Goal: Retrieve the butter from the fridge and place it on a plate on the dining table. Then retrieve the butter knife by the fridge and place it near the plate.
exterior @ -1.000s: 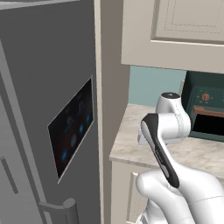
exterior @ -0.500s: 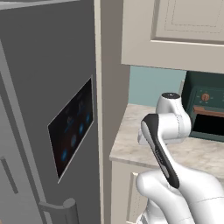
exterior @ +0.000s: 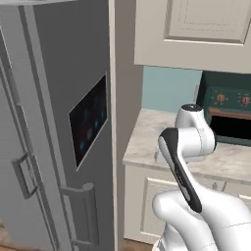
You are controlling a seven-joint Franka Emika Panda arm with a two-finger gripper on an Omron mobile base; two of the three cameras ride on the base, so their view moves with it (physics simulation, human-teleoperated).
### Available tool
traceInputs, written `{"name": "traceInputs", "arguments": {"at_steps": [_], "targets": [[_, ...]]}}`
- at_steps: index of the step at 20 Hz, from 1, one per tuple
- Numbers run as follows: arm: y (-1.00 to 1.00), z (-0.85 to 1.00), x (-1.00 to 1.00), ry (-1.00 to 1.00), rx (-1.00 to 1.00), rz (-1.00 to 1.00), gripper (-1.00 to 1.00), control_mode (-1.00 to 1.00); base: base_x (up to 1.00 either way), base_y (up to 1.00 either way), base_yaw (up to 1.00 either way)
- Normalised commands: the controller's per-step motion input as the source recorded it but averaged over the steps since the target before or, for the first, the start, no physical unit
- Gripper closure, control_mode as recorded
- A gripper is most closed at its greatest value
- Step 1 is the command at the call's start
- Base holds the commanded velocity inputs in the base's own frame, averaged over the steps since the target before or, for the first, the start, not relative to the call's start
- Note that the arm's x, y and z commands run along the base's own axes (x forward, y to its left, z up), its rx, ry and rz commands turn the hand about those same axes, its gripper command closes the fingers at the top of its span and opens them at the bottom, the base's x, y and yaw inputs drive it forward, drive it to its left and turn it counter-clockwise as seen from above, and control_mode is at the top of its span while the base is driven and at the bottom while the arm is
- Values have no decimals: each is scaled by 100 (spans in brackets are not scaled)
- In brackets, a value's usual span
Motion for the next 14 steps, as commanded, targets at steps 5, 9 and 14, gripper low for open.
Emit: {"name": "traceInputs", "arguments": {"at_steps": [5,9,14], "targets": [[0,0,0,0,0,0,100,100,-68,-26,-17],[0,0,0,0,0,0,100,100,-52,-50,-26],[0,0,0,0,0,0,100,100,-36,-76,-36]]}}
